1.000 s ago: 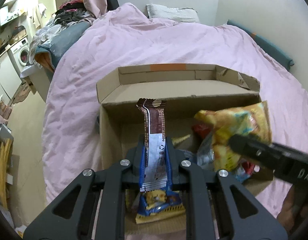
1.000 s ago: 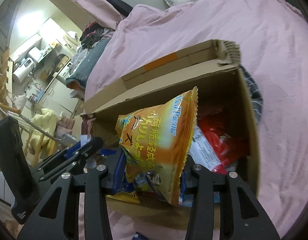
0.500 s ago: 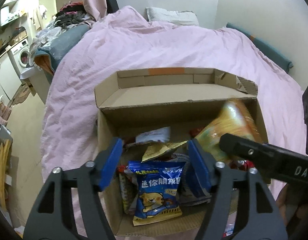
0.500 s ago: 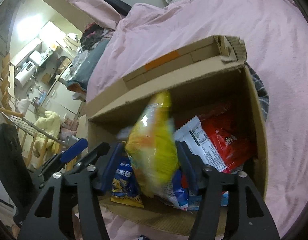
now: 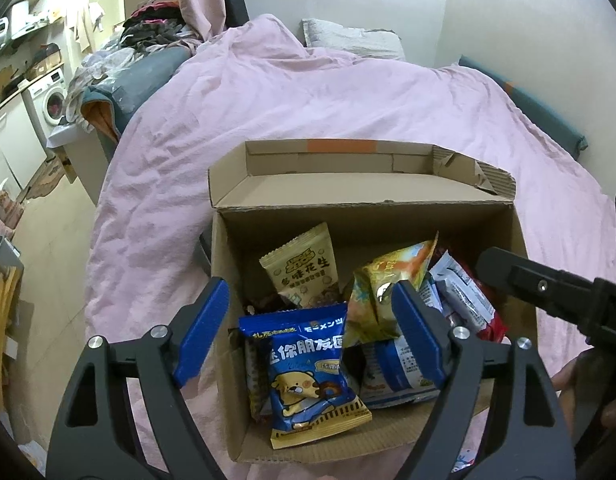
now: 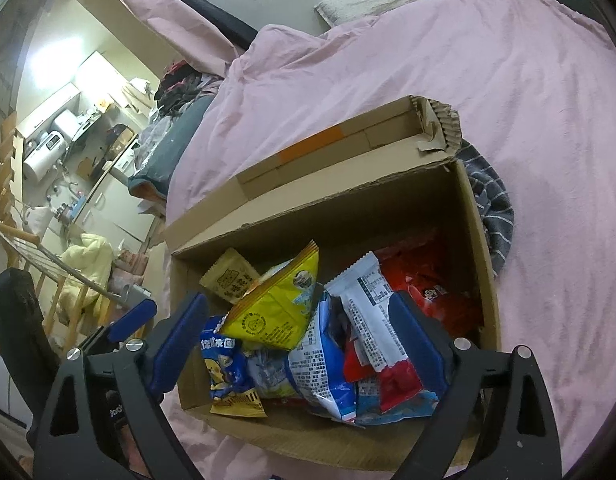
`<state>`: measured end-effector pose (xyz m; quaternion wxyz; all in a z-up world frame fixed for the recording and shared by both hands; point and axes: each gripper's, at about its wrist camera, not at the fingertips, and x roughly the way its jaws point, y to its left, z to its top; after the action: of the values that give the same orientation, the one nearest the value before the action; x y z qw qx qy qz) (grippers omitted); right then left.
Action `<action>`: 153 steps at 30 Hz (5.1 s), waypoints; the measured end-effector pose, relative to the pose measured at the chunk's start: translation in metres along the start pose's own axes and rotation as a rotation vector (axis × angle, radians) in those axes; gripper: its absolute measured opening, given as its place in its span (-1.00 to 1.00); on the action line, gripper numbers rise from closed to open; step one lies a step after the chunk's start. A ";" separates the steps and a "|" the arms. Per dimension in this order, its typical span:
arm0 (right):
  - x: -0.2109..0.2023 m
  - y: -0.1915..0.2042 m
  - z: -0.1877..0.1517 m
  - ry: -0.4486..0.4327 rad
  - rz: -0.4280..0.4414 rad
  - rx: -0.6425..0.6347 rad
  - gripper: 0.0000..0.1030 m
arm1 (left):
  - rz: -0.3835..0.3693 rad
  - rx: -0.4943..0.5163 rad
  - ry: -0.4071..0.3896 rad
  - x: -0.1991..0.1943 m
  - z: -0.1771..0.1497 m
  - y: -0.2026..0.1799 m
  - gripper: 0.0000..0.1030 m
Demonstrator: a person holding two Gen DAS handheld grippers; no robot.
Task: Organize snacks
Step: 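Open both tools to drop the chip bag and stick snack into the box, then withdraw both tools from the box toward the remaining snacks, then grasp a red-white pouch with the right tool while the left tool grasps a blue-white bar, then carry the pouch and blue-white bar into the box with both tools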
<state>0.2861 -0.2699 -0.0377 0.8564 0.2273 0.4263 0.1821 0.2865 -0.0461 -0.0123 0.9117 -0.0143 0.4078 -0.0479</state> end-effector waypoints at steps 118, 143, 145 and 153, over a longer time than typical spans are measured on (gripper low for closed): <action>-0.099 -0.058 -0.135 0.161 -0.154 0.132 -0.86 | 0.115 -0.265 0.559 0.030 -0.194 -0.077 -0.48; -0.096 -0.034 -0.132 0.138 -0.092 0.082 -0.86 | 0.099 -0.089 0.359 -0.048 -0.134 0.003 -0.78; -0.099 -0.030 -0.129 0.119 -0.074 0.075 -0.86 | 0.091 -0.072 0.315 -0.061 -0.128 0.004 -0.78; -0.112 -0.015 -0.114 0.031 0.005 0.051 -0.86 | 0.046 -0.020 0.172 -0.091 -0.084 0.004 -0.78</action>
<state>0.1319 -0.3121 -0.0339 0.8433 0.2470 0.4433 0.1767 0.1640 -0.0320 -0.0011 0.8740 -0.0097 0.4852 -0.0239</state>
